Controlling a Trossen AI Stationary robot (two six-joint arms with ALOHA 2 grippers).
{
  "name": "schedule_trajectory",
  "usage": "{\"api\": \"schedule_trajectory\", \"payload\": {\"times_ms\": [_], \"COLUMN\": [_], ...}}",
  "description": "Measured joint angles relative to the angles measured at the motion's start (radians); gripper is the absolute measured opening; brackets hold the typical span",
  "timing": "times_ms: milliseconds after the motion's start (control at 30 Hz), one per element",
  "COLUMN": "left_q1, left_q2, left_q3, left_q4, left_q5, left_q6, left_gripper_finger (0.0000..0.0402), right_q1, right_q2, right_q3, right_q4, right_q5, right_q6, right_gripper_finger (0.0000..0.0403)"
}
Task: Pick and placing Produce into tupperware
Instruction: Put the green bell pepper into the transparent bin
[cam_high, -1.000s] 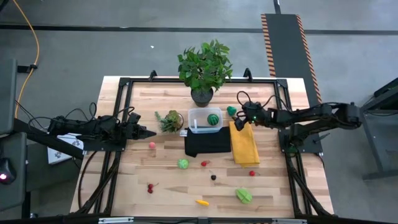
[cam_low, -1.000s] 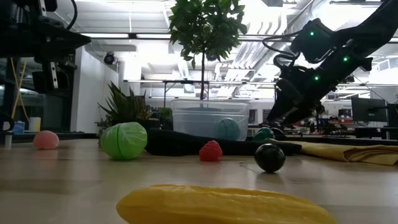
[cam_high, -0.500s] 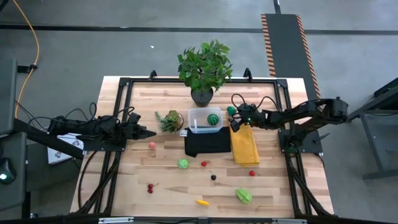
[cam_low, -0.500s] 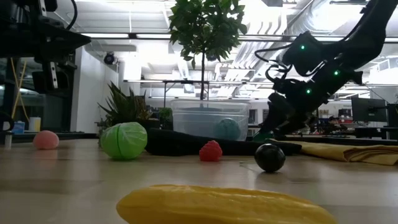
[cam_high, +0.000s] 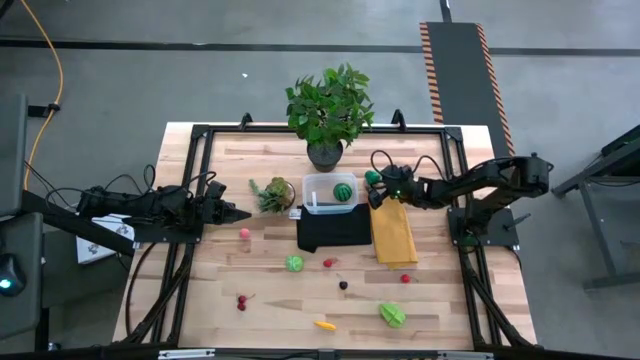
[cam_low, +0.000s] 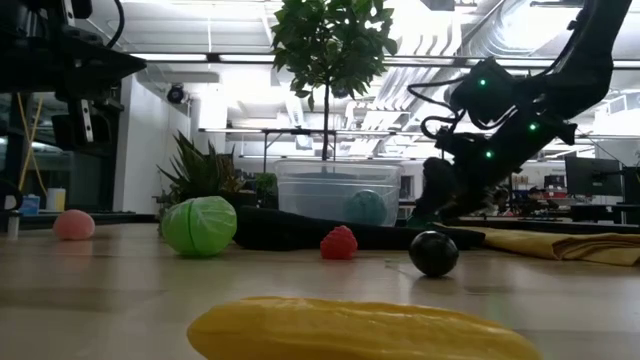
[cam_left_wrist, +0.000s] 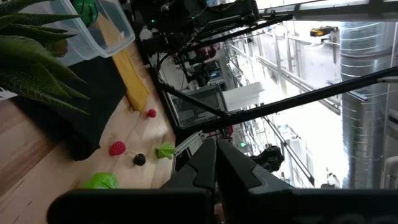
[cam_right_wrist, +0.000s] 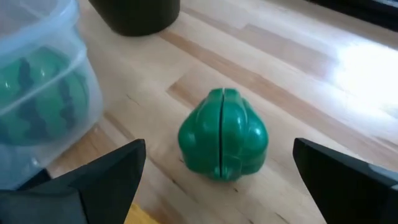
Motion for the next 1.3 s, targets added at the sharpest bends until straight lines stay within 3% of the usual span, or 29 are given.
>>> {"api": "schedule_trajectory", "payload": {"times_ms": [367,1300], "left_q1": [0.0,0.0], "left_q2": [0.0,0.0], "left_q3": [0.0,0.0], "left_q4": [0.0,0.0], "left_q5": [0.0,0.0], "left_q6": [0.0,0.0], "left_gripper_finger": [0.0001,0.0001], "right_q1": [-0.062,-0.062], "right_q2": [0.0,0.0], "right_q3": [0.0,0.0], "right_q4": [0.021,0.04], "right_q5": [-0.03,-0.088], "right_q6": [-0.005,-0.06], "right_gripper_finger": [0.0399,0.0399]}}
